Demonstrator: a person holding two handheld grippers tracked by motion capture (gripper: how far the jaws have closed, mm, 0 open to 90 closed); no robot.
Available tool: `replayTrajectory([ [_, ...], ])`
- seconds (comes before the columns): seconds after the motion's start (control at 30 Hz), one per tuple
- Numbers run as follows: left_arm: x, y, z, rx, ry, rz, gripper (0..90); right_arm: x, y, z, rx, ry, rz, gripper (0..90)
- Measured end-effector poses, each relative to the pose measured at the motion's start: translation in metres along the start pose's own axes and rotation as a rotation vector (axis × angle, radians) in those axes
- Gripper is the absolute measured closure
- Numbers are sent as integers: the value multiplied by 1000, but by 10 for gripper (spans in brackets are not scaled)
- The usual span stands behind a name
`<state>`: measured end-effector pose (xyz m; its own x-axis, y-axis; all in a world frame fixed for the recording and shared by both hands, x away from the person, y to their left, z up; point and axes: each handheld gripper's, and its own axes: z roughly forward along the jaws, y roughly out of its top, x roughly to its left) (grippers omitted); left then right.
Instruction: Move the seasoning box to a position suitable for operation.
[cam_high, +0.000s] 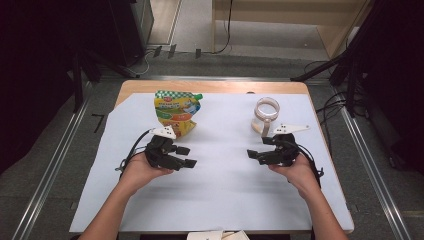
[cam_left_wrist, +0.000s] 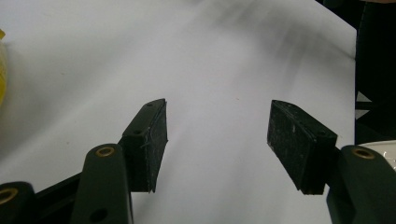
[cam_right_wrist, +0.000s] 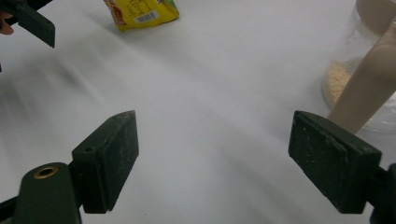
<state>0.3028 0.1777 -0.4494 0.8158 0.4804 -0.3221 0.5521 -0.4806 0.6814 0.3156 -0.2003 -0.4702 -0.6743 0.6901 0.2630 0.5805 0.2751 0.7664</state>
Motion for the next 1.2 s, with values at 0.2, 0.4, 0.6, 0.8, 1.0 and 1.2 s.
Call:
replayTrajectory([
  [0.2,-1,3,-1,9,3,-33,425,0,3,1,7,82,-2,324],
  [0.4,2,5,-3,-7,-1,-33,425,3,4,1,2,75,-10,310],
  [0.6,-2,7,0,4,-31,-29,434,-1,5,-1,-24,52,22,223],
  [0.8,-4,9,1,10,-55,-39,471,-3,7,-4,-39,47,30,270],
  [1.0,0,9,1,21,-57,-73,480,-4,8,-5,-46,31,12,294],
  [1.2,-2,10,-1,18,-53,-42,456,-6,9,-8,-57,7,18,305],
])
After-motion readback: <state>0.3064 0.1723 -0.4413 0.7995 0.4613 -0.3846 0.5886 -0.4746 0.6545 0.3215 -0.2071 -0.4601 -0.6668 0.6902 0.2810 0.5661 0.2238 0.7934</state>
